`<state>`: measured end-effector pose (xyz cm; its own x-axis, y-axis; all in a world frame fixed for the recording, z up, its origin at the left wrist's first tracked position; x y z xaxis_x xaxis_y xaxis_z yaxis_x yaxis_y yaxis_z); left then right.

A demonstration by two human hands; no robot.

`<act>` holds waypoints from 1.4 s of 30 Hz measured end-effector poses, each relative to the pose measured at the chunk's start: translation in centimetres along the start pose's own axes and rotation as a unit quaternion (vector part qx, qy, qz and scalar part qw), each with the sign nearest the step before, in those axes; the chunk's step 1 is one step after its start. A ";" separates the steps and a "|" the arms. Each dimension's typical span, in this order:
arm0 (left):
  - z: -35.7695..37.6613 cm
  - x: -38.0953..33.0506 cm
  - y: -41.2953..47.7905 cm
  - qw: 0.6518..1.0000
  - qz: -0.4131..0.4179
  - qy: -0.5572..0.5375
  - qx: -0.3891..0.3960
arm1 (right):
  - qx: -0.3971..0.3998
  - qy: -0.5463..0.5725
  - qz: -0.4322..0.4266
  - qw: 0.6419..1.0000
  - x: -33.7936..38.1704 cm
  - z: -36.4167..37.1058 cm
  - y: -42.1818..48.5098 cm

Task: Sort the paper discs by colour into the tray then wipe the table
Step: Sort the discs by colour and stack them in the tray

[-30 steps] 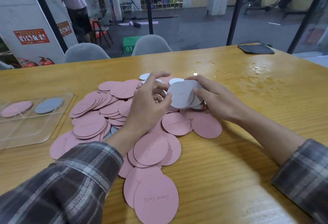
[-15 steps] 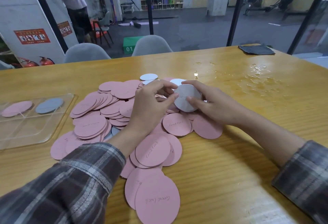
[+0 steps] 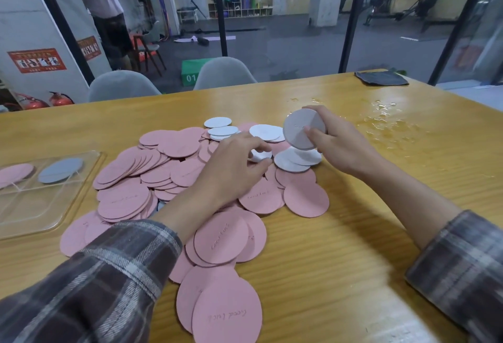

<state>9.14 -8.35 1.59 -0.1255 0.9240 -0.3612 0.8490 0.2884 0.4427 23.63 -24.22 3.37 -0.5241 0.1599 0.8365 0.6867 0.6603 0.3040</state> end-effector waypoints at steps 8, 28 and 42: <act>2.5 -2.2 1.8 0.984 0.099 0.072 0.130 | -0.063 0.003 0.042 0.997 -1.3 -1.2 0.6; 1.1 -1.3 -0.1 0.995 0.028 -0.073 0.057 | -0.017 0.023 0.034 0.999 -0.9 0.3 0.3; -0.3 0.4 0.1 0.935 -0.149 -0.321 -0.020 | 0.058 0.158 0.087 0.982 0.7 2.5 -0.9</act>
<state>9.00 -7.85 1.73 -0.0086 0.4633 -0.8862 0.8036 0.5305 0.2696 21.35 -22.87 2.55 -0.2088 0.0536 0.9765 0.6801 0.7254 0.1056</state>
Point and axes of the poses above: each hand's wrist, its own y-axis towards the middle knuckle, its own z-axis out of the palm, x = y × z, the point moved 4 cm from there along y, towards the middle knuckle, and after that the axes turned 13 degrees about y, right-handed, at the moved point
